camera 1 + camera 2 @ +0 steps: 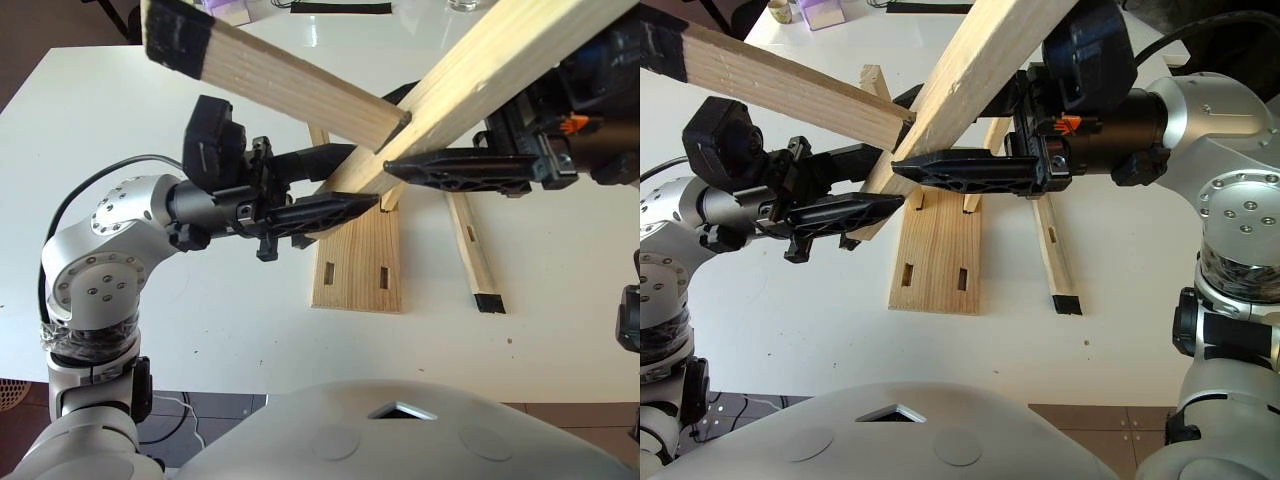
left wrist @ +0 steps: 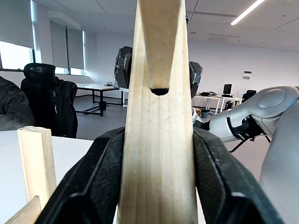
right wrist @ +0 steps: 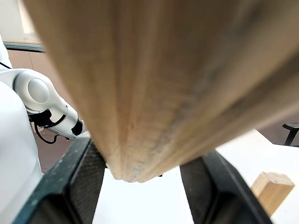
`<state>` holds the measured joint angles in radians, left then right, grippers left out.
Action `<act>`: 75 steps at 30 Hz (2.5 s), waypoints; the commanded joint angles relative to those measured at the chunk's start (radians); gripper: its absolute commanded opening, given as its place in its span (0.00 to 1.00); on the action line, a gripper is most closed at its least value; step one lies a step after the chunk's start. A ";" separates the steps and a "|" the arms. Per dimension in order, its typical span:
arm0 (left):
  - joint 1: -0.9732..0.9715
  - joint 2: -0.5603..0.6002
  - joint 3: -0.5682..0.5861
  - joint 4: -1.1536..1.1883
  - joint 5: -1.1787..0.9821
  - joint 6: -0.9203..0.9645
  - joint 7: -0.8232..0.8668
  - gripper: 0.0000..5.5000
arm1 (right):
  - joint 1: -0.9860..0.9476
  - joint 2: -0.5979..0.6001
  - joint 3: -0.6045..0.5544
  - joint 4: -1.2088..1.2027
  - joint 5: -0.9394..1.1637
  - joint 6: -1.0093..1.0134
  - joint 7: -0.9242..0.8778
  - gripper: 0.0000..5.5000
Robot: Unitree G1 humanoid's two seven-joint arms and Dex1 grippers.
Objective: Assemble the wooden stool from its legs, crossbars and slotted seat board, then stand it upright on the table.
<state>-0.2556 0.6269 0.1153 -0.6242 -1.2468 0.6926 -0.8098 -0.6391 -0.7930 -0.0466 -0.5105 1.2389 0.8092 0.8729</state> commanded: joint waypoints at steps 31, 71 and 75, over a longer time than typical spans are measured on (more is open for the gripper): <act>0.305 0.041 -0.035 0.381 0.592 -0.293 -0.206 0.57 | 0.531 -0.242 0.005 -0.088 -0.561 -0.218 0.246 0.37; 0.260 0.011 -0.024 0.422 0.614 -0.277 -0.198 0.57 | 0.687 -0.218 0.015 -0.141 -0.581 -0.253 0.251 0.37; 0.255 0.009 -0.030 0.426 0.626 -0.276 -0.197 0.57 | 0.676 -0.200 0.073 -0.106 -0.641 -0.289 0.236 0.37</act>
<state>0.0044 0.6314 0.0841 -0.1933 -0.6297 0.4071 -1.0111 0.0240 -0.9879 -0.0294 -0.6448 0.6671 0.5112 1.1134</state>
